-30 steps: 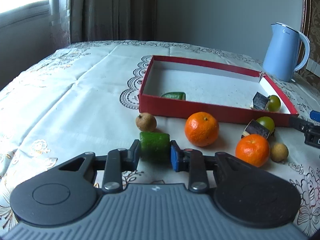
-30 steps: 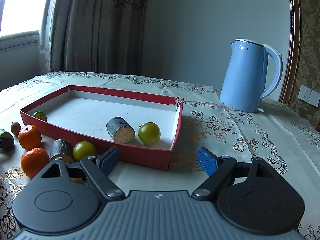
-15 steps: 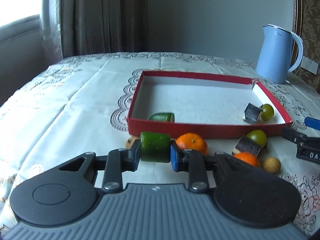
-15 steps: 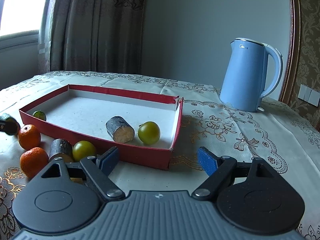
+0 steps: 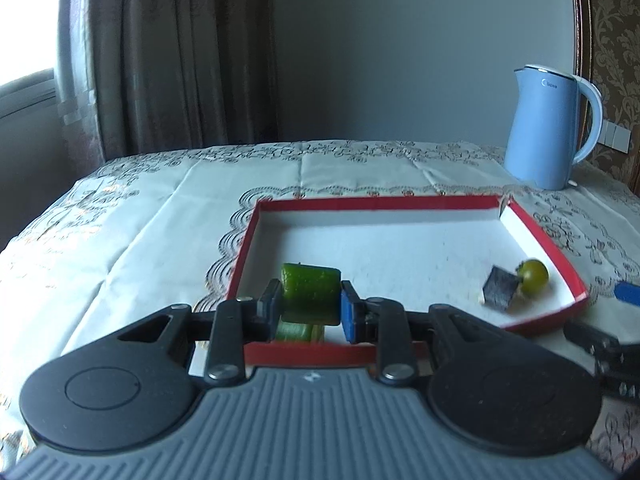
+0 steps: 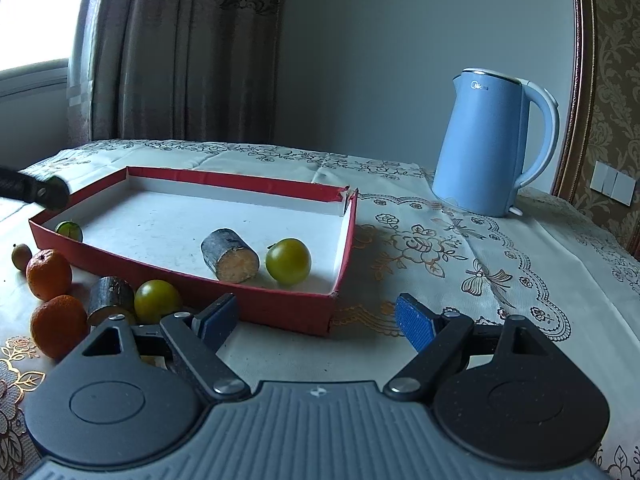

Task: Organize fruits
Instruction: 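Carry the green cucumber block into the red box and open the left gripper, then close the right gripper around the brown round fruit, then close the left gripper around the small brown pear while the right gripper holds its fruit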

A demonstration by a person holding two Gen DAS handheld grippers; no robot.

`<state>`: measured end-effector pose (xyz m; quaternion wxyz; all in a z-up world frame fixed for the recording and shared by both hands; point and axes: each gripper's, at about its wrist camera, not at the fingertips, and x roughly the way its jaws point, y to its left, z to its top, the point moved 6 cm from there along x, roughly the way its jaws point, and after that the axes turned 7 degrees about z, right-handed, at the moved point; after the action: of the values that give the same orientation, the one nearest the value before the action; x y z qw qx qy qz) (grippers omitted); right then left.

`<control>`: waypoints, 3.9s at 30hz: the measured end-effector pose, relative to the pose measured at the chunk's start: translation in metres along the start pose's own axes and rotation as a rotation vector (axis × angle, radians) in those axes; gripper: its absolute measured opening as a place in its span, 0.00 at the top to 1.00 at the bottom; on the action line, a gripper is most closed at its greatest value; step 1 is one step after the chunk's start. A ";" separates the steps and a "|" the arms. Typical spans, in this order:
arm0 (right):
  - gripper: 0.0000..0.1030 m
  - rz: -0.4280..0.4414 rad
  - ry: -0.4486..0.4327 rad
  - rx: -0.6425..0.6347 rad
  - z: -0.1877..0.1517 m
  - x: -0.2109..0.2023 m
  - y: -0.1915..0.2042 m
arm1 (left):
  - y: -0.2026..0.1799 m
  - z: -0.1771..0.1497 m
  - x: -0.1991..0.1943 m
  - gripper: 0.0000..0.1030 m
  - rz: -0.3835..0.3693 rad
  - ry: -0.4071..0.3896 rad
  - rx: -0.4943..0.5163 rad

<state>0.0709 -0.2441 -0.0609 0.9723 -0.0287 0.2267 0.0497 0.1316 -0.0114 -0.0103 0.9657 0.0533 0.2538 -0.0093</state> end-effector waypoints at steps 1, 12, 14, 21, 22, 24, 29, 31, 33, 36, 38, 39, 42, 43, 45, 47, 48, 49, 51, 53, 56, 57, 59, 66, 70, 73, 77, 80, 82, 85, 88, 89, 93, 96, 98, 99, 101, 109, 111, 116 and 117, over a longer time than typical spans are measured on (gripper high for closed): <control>0.17 0.001 0.001 0.000 0.000 0.000 0.000 | -0.002 0.003 0.005 0.74 0.004 0.003 0.000; 0.17 0.008 0.018 0.062 0.000 0.004 -0.010 | -0.016 0.002 0.074 0.74 0.005 0.139 0.021; 0.17 0.015 0.024 0.078 -0.001 0.005 -0.012 | -0.015 -0.001 0.083 0.73 -0.003 0.161 0.009; 0.17 0.021 0.040 0.084 -0.002 0.009 -0.011 | -0.012 -0.005 0.090 0.44 -0.002 0.175 -0.009; 0.17 0.023 0.040 0.085 -0.002 0.009 -0.011 | -0.012 -0.006 0.090 0.34 0.001 0.174 -0.010; 0.17 0.025 0.042 0.089 -0.002 0.009 -0.011 | -0.010 -0.004 0.083 0.33 0.005 0.152 -0.011; 0.17 0.031 0.038 0.092 -0.001 0.009 -0.011 | -0.002 0.001 0.049 0.21 0.020 0.050 -0.017; 0.17 0.037 0.035 0.093 -0.001 0.008 -0.011 | 0.002 -0.001 0.030 0.19 0.033 0.011 -0.014; 0.17 0.055 0.033 0.095 -0.001 0.007 -0.010 | 0.009 -0.007 0.008 0.15 0.041 -0.033 -0.029; 0.17 0.161 0.010 0.119 0.002 -0.003 -0.005 | 0.020 -0.022 -0.019 0.12 0.059 -0.070 -0.034; 0.17 0.266 0.003 0.143 0.002 -0.012 0.002 | 0.030 -0.033 -0.032 0.09 0.091 -0.084 -0.050; 0.17 0.296 0.010 0.139 -0.001 -0.014 0.007 | 0.034 -0.038 -0.035 0.08 0.097 -0.082 -0.056; 0.17 0.291 0.039 0.058 -0.010 -0.018 0.023 | 0.041 -0.052 -0.034 0.08 0.094 -0.038 -0.068; 0.17 0.290 0.043 0.036 -0.012 -0.019 0.027 | 0.043 -0.055 -0.033 0.08 0.092 -0.028 -0.073; 0.17 0.310 0.044 0.014 -0.014 -0.022 0.035 | 0.046 -0.060 -0.029 0.08 0.098 -0.010 -0.088; 0.17 0.316 0.049 -0.007 -0.017 -0.024 0.043 | 0.048 -0.062 -0.025 0.08 0.091 0.005 -0.097; 0.17 0.314 0.059 -0.029 -0.018 -0.023 0.047 | 0.049 -0.064 -0.024 0.08 0.094 0.008 -0.100; 0.21 0.314 0.060 -0.044 -0.018 -0.023 0.050 | 0.051 -0.066 -0.024 0.08 0.098 0.011 -0.101; 0.25 0.324 0.058 -0.064 -0.018 -0.024 0.055 | 0.052 -0.069 -0.021 0.08 0.094 0.021 -0.103; 0.44 0.334 0.067 -0.087 -0.019 -0.025 0.060 | 0.057 -0.074 -0.017 0.08 0.067 0.053 -0.126; 0.55 0.329 0.107 -0.101 -0.021 -0.019 0.065 | 0.066 -0.079 -0.011 0.08 0.037 0.095 -0.192; 0.57 0.333 0.116 -0.100 -0.021 -0.016 0.065 | 0.068 -0.079 -0.011 0.08 0.034 0.095 -0.207; 0.59 0.334 0.129 -0.102 -0.022 -0.013 0.067 | 0.067 -0.080 -0.013 0.08 0.034 0.091 -0.206; 0.73 0.370 0.136 -0.085 -0.020 -0.008 0.071 | 0.064 -0.080 -0.013 0.08 0.044 0.100 -0.180; 0.73 0.358 0.128 0.028 -0.019 -0.005 0.053 | 0.061 -0.079 -0.011 0.08 0.073 0.109 -0.149; 0.73 0.336 0.114 0.084 -0.018 -0.005 0.042 | 0.059 -0.075 -0.010 0.08 0.097 0.100 -0.122; 0.73 0.314 0.081 0.076 -0.017 -0.010 0.042 | 0.059 -0.067 -0.009 0.07 0.144 0.064 -0.096; 0.73 0.309 0.067 0.068 -0.016 -0.014 0.042 | 0.060 -0.065 -0.002 0.07 0.149 0.078 -0.098; 0.73 0.310 0.069 0.076 -0.016 -0.013 0.041 | 0.061 -0.065 0.003 0.07 0.156 0.094 -0.095; 0.73 0.314 0.066 0.077 -0.015 -0.013 0.041 | 0.064 -0.066 0.010 0.07 0.143 0.125 -0.112; 0.73 0.319 0.068 0.077 -0.015 -0.013 0.041 | 0.068 -0.065 0.015 0.10 0.139 0.139 -0.132; 0.73 0.319 0.068 0.080 -0.015 -0.012 0.041 | 0.068 -0.064 0.016 0.16 0.137 0.140 -0.131; 0.73 0.323 0.072 0.085 -0.016 -0.011 0.040 | 0.066 -0.064 0.017 0.34 0.136 0.135 -0.102; 0.73 0.324 0.075 0.088 -0.016 -0.011 0.039 | 0.059 -0.063 0.013 0.63 0.095 0.121 -0.080; 0.73 0.323 0.076 0.093 -0.016 -0.011 0.039 | 0.054 -0.062 0.013 0.72 0.085 0.114 -0.057; 0.73 0.322 0.075 0.095 -0.016 -0.011 0.039 | 0.053 -0.063 0.013 0.74 0.082 0.105 -0.051; 0.73 0.319 0.073 0.098 -0.016 -0.011 0.038 | 0.052 -0.064 0.013 0.76 0.068 0.091 -0.054; 0.73 0.289 0.044 0.086 -0.015 -0.016 0.039 | 0.068 -0.065 0.012 0.77 -0.016 0.092 -0.180; 0.73 0.270 0.034 0.076 -0.014 -0.017 0.039 | 0.067 -0.065 0.012 0.77 -0.012 0.092 -0.173; 0.73 0.246 0.023 0.055 -0.014 -0.020 0.041 | 0.069 -0.064 0.012 0.77 -0.018 0.092 -0.183; 0.73 0.240 0.020 0.052 -0.013 -0.021 0.041 | 0.069 -0.064 0.012 0.76 -0.018 0.092 -0.183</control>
<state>0.0420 -0.2063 -0.0650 0.9574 0.0236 0.2396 0.1597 0.1135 0.0643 -0.0651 0.9538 -0.0369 0.2981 0.0076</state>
